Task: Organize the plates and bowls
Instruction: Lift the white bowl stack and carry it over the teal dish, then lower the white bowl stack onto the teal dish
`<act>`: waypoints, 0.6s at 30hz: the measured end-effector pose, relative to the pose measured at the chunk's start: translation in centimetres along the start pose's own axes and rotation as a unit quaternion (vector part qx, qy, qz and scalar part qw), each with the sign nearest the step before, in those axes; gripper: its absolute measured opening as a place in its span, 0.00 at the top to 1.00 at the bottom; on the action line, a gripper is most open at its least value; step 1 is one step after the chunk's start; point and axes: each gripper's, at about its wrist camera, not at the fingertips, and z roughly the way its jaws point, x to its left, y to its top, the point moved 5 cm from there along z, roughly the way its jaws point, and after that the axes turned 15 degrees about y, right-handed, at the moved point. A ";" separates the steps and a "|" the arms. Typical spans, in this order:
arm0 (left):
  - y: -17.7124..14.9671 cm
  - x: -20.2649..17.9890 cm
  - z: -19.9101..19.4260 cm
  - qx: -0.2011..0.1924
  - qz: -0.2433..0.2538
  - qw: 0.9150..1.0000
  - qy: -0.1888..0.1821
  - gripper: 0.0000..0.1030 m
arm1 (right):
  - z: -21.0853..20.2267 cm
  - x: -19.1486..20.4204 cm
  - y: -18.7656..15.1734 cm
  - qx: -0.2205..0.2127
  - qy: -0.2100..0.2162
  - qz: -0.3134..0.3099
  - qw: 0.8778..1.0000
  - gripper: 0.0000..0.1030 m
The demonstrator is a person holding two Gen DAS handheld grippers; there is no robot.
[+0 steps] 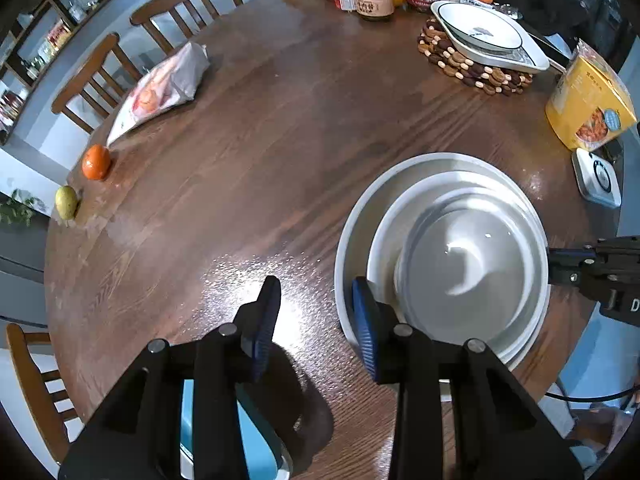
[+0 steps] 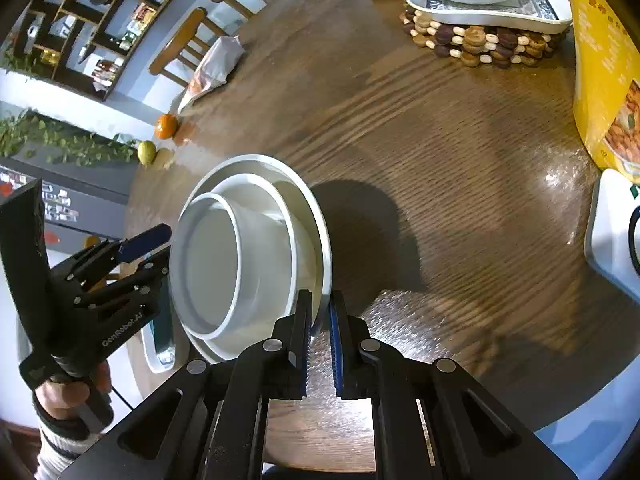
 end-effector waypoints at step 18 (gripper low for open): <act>-1.1 0.9 1.1 0.079 -0.137 0.983 -0.098 0.97 | 0.0 1.6 1.8 0.016 -0.038 -0.050 0.998 0.90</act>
